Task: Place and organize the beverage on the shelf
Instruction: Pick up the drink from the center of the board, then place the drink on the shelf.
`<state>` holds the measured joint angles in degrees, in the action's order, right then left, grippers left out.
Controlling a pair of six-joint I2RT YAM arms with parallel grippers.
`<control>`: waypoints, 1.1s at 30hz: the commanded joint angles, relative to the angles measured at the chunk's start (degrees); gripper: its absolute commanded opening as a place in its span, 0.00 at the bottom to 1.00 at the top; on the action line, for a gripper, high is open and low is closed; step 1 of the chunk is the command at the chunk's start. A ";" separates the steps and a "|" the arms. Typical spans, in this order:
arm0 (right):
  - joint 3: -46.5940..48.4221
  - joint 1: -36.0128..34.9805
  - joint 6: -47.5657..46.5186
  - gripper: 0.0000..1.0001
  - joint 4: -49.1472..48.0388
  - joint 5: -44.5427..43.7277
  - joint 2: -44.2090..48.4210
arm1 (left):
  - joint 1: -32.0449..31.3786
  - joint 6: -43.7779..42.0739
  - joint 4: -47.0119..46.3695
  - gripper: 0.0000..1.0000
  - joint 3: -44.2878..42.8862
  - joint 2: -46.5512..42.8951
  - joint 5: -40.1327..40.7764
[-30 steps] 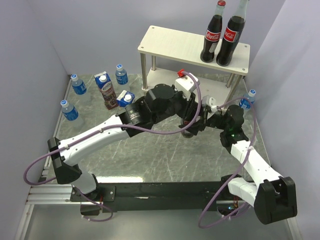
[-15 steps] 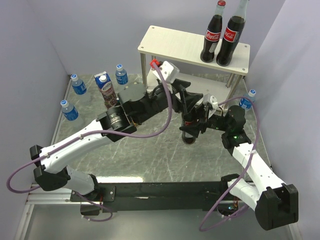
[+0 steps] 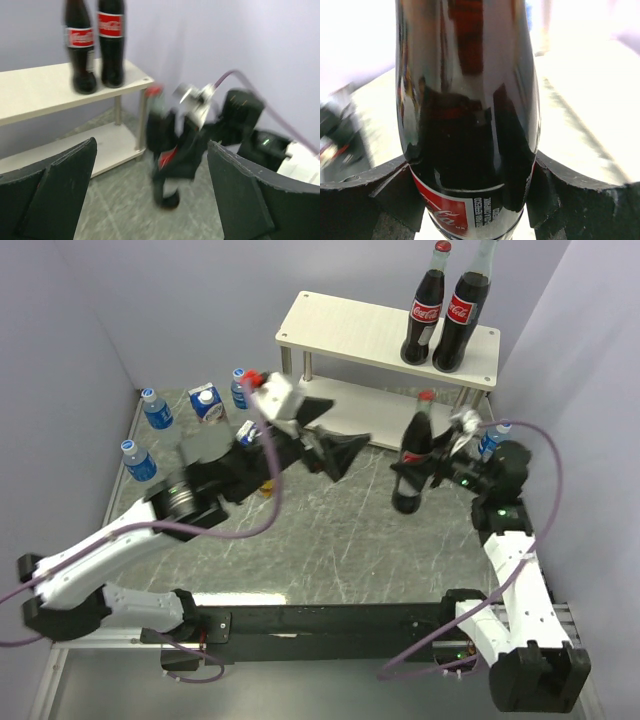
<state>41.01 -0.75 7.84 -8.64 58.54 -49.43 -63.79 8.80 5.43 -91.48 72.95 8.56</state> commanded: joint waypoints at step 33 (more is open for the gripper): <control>60.58 14.99 -2.91 0.00 11.99 -37.89 -21.32 | -0.28 -8.18 5.64 0.97 41.30 -30.50 21.59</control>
<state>93.30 13.93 5.04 20.53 23.59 -72.73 -63.86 1.21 11.92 -49.89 42.02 28.91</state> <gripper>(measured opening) 0.714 0.973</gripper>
